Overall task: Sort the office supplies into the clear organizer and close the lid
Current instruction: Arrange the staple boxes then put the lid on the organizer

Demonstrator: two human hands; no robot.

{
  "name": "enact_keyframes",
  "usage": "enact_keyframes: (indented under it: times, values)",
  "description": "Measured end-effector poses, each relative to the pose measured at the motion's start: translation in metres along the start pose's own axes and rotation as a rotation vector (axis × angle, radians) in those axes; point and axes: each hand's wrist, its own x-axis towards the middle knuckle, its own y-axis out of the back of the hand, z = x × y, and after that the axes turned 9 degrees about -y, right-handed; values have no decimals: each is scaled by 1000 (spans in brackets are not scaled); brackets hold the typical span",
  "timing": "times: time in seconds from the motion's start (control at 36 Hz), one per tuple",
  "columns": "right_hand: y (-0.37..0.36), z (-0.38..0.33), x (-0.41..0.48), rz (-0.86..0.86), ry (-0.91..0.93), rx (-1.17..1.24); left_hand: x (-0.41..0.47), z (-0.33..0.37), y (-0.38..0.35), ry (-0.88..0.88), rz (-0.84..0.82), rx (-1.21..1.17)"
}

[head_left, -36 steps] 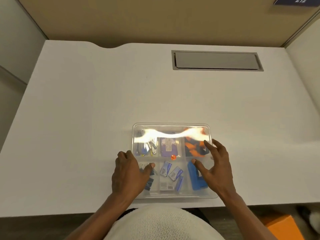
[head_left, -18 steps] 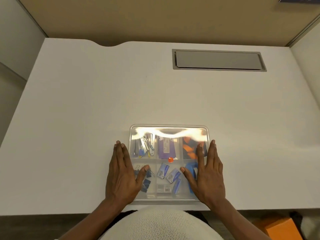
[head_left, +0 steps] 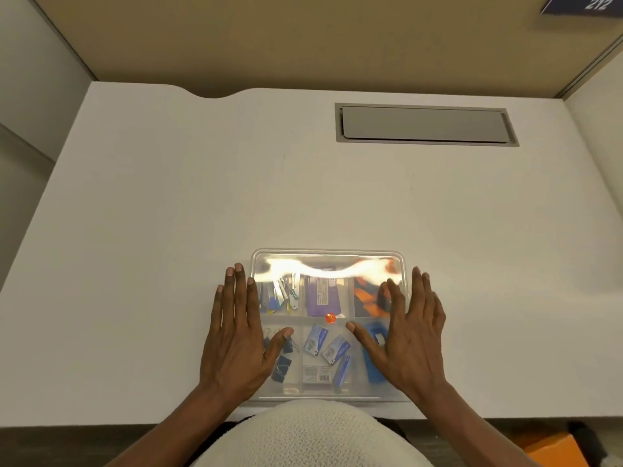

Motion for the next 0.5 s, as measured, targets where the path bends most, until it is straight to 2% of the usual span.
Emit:
enact_keyframes:
  times: [0.14, 0.28, 0.5]
  values:
    - [3, -5, 29, -13, 137, 70, 25, 3, 3, -73, 13, -78]
    - [-14, -3, 36, -58, 179, -23, 45, 2, -2, -88, -49, -149]
    - [-24, 0, 37, -43, 179, -68, 49, -5, -12, -87, -87, -84]
